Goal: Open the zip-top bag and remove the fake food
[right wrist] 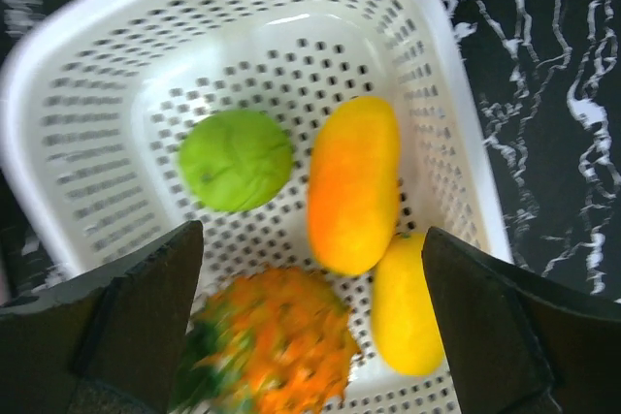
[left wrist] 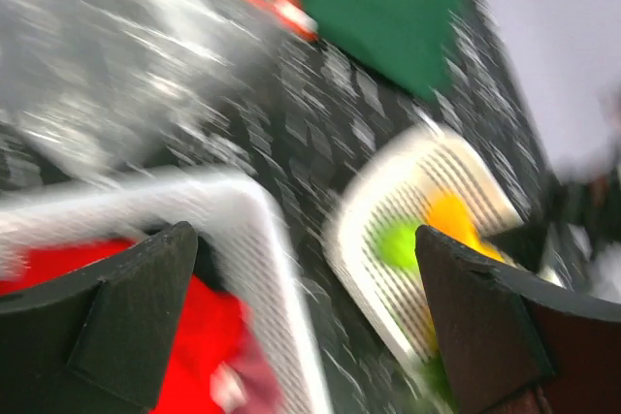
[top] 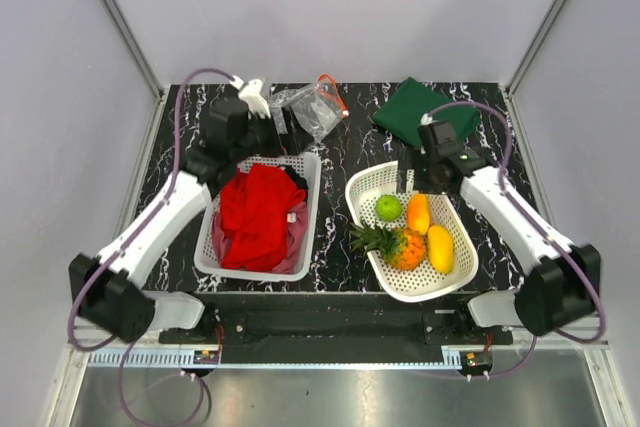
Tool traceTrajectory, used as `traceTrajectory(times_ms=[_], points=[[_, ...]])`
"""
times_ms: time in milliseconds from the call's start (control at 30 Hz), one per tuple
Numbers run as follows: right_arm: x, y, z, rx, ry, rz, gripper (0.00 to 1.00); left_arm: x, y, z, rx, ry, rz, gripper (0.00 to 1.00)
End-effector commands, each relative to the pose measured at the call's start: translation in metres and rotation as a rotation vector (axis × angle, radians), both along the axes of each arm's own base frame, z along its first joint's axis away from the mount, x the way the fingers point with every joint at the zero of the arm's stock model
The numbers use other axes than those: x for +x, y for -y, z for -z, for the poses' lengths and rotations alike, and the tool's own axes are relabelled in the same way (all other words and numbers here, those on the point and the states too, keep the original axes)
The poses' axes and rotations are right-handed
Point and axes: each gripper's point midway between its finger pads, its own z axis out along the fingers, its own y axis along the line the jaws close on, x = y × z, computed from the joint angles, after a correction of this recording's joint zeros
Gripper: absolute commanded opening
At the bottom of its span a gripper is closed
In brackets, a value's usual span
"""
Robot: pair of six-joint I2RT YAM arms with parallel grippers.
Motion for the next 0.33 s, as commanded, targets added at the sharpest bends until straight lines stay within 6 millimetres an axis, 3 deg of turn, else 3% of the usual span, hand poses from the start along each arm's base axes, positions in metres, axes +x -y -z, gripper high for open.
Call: traceTrajectory(times_ms=[0,33,67,100,133,200,233,267,300], points=[[-0.023,-0.038,-0.081,0.332,0.166,-0.008,1.00,-0.070,0.040,-0.034,-0.203,0.130,0.145,0.99],[-0.031,-0.044,-0.078,0.398,0.161,0.013,1.00,-0.096,0.038,-0.031,-0.243,0.144,0.165,0.99],[-0.038,-0.048,-0.081,0.451,0.166,0.010,1.00,-0.118,0.050,-0.033,-0.299,0.138,0.212,0.99],[-0.058,-0.055,-0.085,0.527,0.167,-0.024,1.00,-0.130,0.051,-0.042,-0.341,0.178,0.229,0.99],[-0.065,-0.060,-0.089,0.590,0.171,-0.016,1.00,-0.157,0.051,-0.036,-0.369,0.185,0.269,0.99],[-0.094,-0.067,-0.092,0.692,0.181,-0.076,1.00,-0.180,0.048,-0.043,-0.443,0.225,0.286,0.99],[-0.100,-0.069,-0.098,0.746,0.197,-0.075,1.00,-0.192,0.049,-0.022,-0.449,0.198,0.307,0.99],[-0.108,-0.071,-0.102,0.780,0.215,-0.092,1.00,-0.211,0.037,-0.042,-0.540,0.249,0.321,0.99],[-0.127,-0.073,-0.117,0.846,0.256,-0.147,1.00,-0.221,0.035,-0.040,-0.596,0.271,0.344,0.99]])
